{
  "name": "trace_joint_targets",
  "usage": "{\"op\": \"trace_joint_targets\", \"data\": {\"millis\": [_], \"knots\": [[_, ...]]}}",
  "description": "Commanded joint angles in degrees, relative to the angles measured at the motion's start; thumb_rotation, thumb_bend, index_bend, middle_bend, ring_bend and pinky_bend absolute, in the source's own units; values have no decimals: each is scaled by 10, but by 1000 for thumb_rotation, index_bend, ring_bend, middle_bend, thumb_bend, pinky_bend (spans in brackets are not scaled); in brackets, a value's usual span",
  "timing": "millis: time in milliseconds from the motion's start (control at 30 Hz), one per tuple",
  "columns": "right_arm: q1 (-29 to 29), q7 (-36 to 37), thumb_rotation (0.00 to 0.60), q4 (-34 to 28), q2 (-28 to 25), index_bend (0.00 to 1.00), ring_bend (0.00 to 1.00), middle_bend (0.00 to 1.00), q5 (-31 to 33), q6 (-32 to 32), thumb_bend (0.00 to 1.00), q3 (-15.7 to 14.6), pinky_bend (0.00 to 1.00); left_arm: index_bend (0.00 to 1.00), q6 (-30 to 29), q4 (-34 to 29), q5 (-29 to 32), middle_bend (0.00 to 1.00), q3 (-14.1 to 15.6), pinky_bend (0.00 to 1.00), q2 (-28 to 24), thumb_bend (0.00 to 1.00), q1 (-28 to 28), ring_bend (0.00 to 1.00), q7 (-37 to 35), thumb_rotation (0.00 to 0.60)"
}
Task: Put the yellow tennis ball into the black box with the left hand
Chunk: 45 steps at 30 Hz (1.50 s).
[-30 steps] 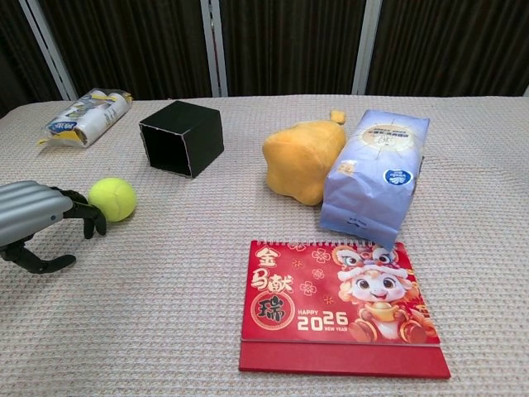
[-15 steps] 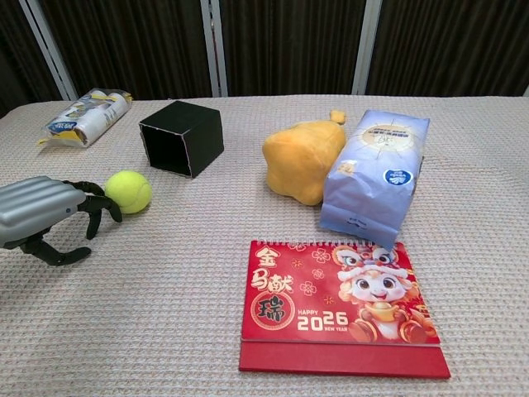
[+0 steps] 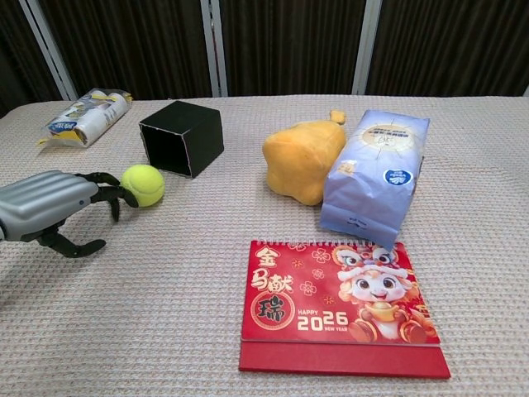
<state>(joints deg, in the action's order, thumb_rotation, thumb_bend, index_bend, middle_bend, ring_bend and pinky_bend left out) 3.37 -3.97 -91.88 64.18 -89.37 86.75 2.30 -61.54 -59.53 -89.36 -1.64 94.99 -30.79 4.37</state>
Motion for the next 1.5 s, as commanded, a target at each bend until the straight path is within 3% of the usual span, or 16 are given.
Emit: {"op": "trace_joint_targets", "data": {"millis": [33, 767, 1133, 1500], "knots": [[0, 2, 600, 0, -1, 0, 0, 0, 0, 1, 382, 0, 0, 209, -3, 1, 0, 220, -3, 198, 2, 348, -3, 78, -2, 600], [-2, 15, 600, 1, -6, 0, 0, 0, -6, 4, 381, -2, 0, 160, 62, 0, 61, 221, -41, 198, 19, 348, -45, 78, 23, 600], [-4, 16, 600, 2, -6, 0, 0, 0, -7, 9, 382, -1, 0, 140, 82, -24, 61, 317, -32, 266, 26, 336, -57, 138, -7, 600], [-6, 25, 600, 2, -10, 0, 0, 0, -7, 12, 381, -1, 0, 134, 76, -19, 66, 282, -40, 215, 43, 336, -69, 146, 18, 600]]}}
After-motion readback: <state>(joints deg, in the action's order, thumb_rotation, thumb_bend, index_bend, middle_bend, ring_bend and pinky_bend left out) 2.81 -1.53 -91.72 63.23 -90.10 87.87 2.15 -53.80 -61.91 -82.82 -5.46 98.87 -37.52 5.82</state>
